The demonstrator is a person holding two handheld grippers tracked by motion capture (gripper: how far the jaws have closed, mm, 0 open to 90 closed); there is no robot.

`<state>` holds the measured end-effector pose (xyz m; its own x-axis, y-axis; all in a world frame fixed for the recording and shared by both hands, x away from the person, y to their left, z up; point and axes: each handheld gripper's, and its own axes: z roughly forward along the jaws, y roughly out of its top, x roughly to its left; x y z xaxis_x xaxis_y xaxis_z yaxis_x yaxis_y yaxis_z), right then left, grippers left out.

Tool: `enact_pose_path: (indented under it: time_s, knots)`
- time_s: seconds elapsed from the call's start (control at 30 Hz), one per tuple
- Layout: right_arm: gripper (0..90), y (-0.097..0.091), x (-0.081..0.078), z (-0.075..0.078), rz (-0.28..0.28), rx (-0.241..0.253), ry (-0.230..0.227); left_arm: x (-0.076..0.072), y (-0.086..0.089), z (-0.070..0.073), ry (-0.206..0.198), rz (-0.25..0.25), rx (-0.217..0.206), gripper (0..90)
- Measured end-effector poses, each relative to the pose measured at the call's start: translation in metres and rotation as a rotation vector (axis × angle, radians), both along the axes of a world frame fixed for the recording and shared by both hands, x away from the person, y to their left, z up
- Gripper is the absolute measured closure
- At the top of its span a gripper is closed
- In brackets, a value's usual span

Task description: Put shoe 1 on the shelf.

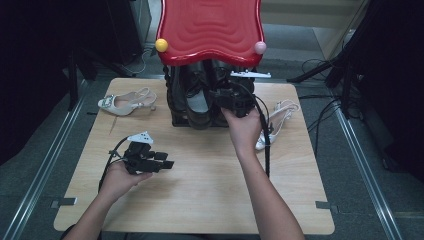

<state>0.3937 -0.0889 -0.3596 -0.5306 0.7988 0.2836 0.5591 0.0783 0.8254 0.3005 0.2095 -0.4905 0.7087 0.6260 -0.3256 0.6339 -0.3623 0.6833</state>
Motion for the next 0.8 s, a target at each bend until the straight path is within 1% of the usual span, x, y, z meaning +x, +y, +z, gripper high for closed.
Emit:
enact_pose_path:
  time_s: [0.07,0.1,0.17,0.23,0.27,0.33,0.37,0.43,0.47,0.57,0.67,0.8]
  knots:
    - [53.7,-0.004,-0.007,0.001,0.024,0.007,-0.001,0.003,-0.001,0.009,0.011,-0.012,-0.024,54.5]
    - [52.8,-0.006,-0.011,0.001,0.039,0.01,-0.002,0.004,-0.002,0.013,0.007,-0.016,-0.03,54.8]
    - [51.7,-0.011,-0.019,-0.001,0.069,-0.002,-0.024,0.008,-0.003,0.023,0.0,-0.022,-0.023,55.6]
    - [50.3,-0.014,-0.026,-0.003,0.087,-0.01,-0.029,0.014,-0.002,0.035,-0.004,-0.02,-0.022,55.8]
    - [50.2,-0.017,-0.029,-0.004,0.089,-0.005,-0.025,0.016,-0.003,0.041,-0.012,-0.02,-0.02,55.9]
    - [51.1,-0.022,-0.036,-0.007,0.093,0.006,-0.034,0.022,-0.003,0.053,-0.032,-0.026,-0.016,56.7]
    - [51.1,-0.024,-0.038,-0.009,0.098,0.01,-0.021,0.024,-0.004,0.058,-0.035,-0.026,-0.022,57.1]
    - [51.4,-0.027,-0.043,-0.013,0.112,0.013,-0.009,0.031,-0.004,0.069,-0.041,-0.037,-0.017,59.0]
    - [51.4,-0.028,-0.045,-0.015,0.12,0.006,-0.006,0.034,-0.004,0.074,-0.048,-0.044,-0.015,60.7]
    - [51.3,-0.031,-0.051,-0.023,0.141,-0.003,0.0,0.044,-0.004,0.086,-0.046,-0.056,-0.025,64.9]
    - [50.6,-0.034,-0.058,-0.03,0.16,-0.015,-0.009,0.051,-0.008,0.102,-0.078,-0.062,-0.01,68.5]
    - [49.2,-0.034,-0.066,-0.042,0.187,-0.033,-0.006,0.062,-0.015,0.126,-0.122,-0.08,-0.009,73.2]
